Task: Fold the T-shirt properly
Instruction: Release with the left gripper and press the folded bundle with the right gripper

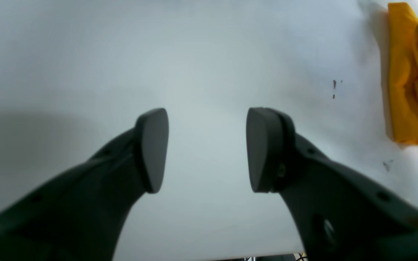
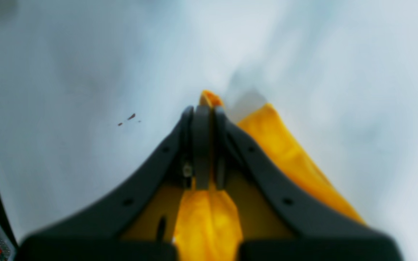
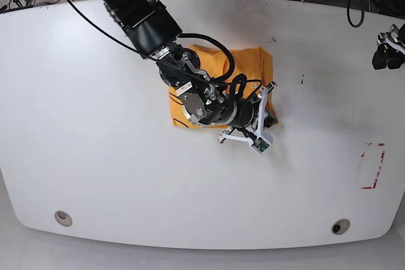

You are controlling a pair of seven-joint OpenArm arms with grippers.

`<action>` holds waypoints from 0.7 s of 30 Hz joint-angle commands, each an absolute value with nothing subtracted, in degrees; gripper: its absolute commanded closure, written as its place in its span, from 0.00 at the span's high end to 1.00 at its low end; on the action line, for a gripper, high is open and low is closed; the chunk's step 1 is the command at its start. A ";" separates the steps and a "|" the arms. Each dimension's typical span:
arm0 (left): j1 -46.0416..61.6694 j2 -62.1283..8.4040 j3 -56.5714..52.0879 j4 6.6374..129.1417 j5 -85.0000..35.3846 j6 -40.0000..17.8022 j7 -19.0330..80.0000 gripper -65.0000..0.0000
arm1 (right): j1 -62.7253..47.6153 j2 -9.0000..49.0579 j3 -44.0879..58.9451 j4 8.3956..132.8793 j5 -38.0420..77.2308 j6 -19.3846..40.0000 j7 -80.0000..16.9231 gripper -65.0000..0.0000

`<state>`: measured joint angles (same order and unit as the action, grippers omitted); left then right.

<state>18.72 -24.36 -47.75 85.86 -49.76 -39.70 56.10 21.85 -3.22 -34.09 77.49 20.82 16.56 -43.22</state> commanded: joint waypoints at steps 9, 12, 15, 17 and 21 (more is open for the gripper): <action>18.33 -25.71 -44.79 86.81 -50.77 -40.00 54.99 0.49 | 25.10 -3.56 -33.63 81.01 20.79 16.66 -42.07 0.00; 18.33 -25.71 -44.79 86.81 -50.77 -40.00 54.99 0.49 | 25.89 -3.56 -33.63 80.57 20.79 16.66 -42.07 0.00; 18.51 -25.71 -44.79 86.81 -50.77 -40.00 54.99 0.49 | 25.71 -3.56 -33.63 81.10 20.79 16.66 -42.07 0.00; 18.51 -25.63 -44.79 86.64 -50.77 -40.00 54.99 0.49 | 26.07 -3.56 -33.63 80.40 20.79 16.66 -41.98 0.00; 18.24 -25.19 -44.00 86.81 -50.77 -40.00 55.08 0.49 | 27.38 -3.56 -33.54 78.29 20.79 16.66 -41.10 0.00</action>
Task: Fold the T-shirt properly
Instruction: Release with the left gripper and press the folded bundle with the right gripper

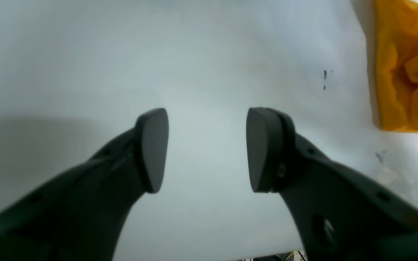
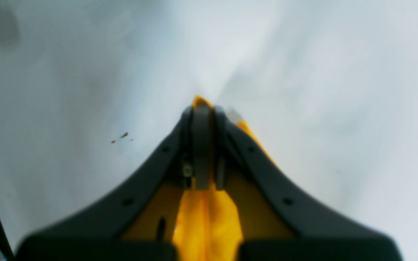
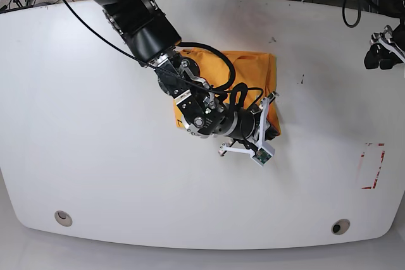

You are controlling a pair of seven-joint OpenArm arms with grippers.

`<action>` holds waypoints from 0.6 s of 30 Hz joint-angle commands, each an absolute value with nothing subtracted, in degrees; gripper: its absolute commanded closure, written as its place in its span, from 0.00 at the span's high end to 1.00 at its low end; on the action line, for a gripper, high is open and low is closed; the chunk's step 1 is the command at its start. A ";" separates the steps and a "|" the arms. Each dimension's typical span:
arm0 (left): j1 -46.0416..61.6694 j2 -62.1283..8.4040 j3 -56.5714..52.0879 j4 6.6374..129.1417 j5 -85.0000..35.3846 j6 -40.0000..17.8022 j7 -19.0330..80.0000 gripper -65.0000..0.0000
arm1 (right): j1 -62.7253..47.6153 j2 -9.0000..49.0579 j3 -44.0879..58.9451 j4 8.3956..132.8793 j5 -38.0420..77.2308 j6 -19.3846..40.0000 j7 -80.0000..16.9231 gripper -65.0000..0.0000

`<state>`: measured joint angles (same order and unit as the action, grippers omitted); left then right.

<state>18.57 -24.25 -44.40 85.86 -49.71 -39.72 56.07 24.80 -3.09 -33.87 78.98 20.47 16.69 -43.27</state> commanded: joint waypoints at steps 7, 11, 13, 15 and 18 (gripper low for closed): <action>18.51 -24.57 -42.95 86.81 -50.77 -40.00 54.99 0.49 | 27.30 -3.65 -33.54 78.02 20.79 16.57 -40.48 0.13; 18.24 -24.48 -40.66 86.81 -50.77 -40.00 54.99 0.49 | 27.74 -3.65 -33.45 78.29 20.70 16.57 -38.73 0.36; 18.24 -24.48 -39.25 86.81 -50.77 -40.00 54.99 0.49 | 27.74 -3.56 -33.01 78.46 20.70 16.57 -38.46 0.48; 18.24 -24.48 -37.93 86.90 -50.86 -40.00 54.99 0.49 | 27.47 -3.56 -31.16 79.16 20.79 16.57 -38.64 0.59; 18.15 -24.48 -36.35 87.08 -50.86 -40.00 54.99 0.49 | 27.03 -3.56 -28.88 80.84 20.79 16.57 -38.64 0.71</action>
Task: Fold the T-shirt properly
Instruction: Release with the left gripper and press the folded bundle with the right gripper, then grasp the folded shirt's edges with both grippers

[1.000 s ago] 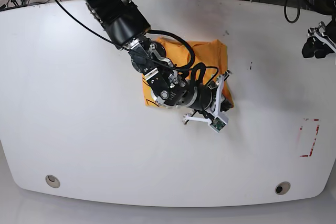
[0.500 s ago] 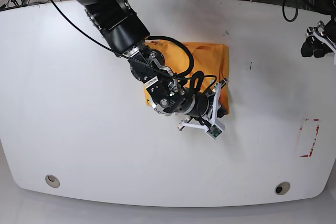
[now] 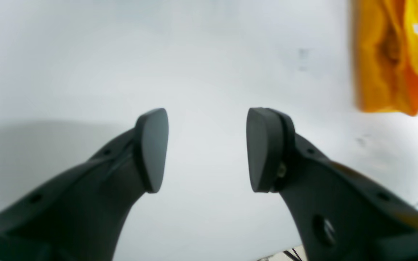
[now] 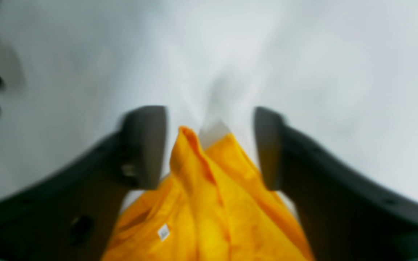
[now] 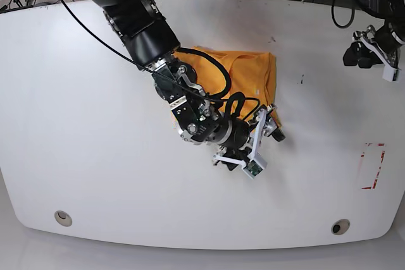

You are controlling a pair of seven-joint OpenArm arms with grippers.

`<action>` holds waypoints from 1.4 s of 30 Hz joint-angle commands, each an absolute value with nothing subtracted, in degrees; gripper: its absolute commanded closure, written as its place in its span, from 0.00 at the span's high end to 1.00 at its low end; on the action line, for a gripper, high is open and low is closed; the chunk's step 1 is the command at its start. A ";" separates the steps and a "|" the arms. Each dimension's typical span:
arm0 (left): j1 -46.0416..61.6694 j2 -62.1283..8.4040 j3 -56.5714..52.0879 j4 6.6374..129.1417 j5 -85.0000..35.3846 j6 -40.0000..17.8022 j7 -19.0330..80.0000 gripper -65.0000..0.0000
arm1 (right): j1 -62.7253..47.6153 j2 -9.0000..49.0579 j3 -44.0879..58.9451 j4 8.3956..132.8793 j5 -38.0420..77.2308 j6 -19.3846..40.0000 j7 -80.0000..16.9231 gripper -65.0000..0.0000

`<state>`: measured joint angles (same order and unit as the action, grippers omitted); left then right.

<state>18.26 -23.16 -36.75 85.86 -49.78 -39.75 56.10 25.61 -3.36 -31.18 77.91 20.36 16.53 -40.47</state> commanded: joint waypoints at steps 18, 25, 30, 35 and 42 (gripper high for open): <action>13.14 -18.59 -16.13 106.33 -47.08 -36.62 54.90 0.49 | 12.70 7.87 -15.69 99.21 20.97 16.66 -42.68 0.30; 11.12 -11.30 -9.19 108.00 -34.95 -32.66 54.20 0.24 | 9.27 10.07 -12.97 98.59 20.97 17.19 -42.68 0.16; 12.00 -6.64 -7.43 108.18 -27.56 -32.48 53.76 0.16 | 7.52 10.42 -12.88 98.15 20.88 17.19 -42.68 0.15; 11.91 -2.59 -6.11 107.21 -21.23 -32.48 53.67 0.16 | 8.04 11.74 -13.05 95.08 20.88 17.27 -40.66 0.15; 11.91 -1.63 -4.62 106.24 -18.07 -32.48 53.49 0.16 | 8.75 11.47 -13.23 90.51 20.88 17.27 -37.14 0.15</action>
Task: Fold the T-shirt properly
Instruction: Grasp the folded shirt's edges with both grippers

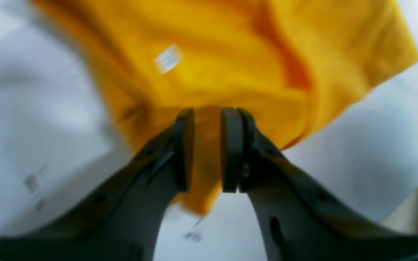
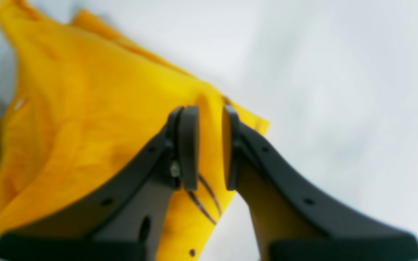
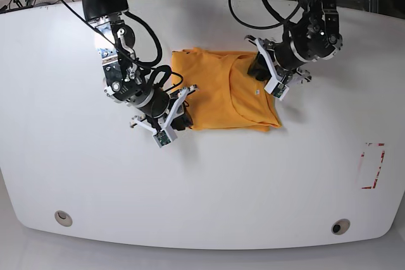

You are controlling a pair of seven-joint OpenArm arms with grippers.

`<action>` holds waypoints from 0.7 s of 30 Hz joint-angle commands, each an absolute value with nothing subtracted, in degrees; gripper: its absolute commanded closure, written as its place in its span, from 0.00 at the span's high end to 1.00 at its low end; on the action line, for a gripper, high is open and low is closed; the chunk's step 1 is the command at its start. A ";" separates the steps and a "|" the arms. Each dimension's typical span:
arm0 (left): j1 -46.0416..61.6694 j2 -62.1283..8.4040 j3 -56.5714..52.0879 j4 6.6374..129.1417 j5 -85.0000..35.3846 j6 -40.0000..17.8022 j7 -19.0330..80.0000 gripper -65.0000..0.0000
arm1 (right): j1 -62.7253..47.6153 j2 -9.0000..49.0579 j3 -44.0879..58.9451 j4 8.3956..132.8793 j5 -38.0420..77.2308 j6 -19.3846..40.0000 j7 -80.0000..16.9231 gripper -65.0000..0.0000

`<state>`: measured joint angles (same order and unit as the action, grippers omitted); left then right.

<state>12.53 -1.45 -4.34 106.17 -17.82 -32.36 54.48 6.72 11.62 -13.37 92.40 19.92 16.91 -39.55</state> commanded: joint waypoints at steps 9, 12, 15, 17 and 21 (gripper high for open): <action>11.03 -1.71 -4.62 103.69 -17.98 -32.22 48.57 0.16 | 11.12 11.56 -15.08 85.41 20.88 17.27 -34.07 0.15; 10.24 -1.71 -4.62 101.14 -17.98 -32.22 46.81 0.16 | 11.56 11.38 -15.16 83.65 20.88 17.27 -33.80 0.15; 9.36 -1.80 -4.62 98.86 -17.98 -32.22 46.37 0.16 | 12.09 11.38 -15.25 82.77 20.88 17.27 -32.75 0.15; 9.19 -1.80 -4.70 97.36 -17.98 -32.22 46.29 0.16 | 11.82 11.38 -15.25 82.51 20.88 17.27 -32.13 0.15; 7.87 -2.95 -4.62 92.97 -18.07 -32.22 46.11 0.16 | 11.47 11.38 -15.25 79.87 20.88 17.27 -30.20 0.15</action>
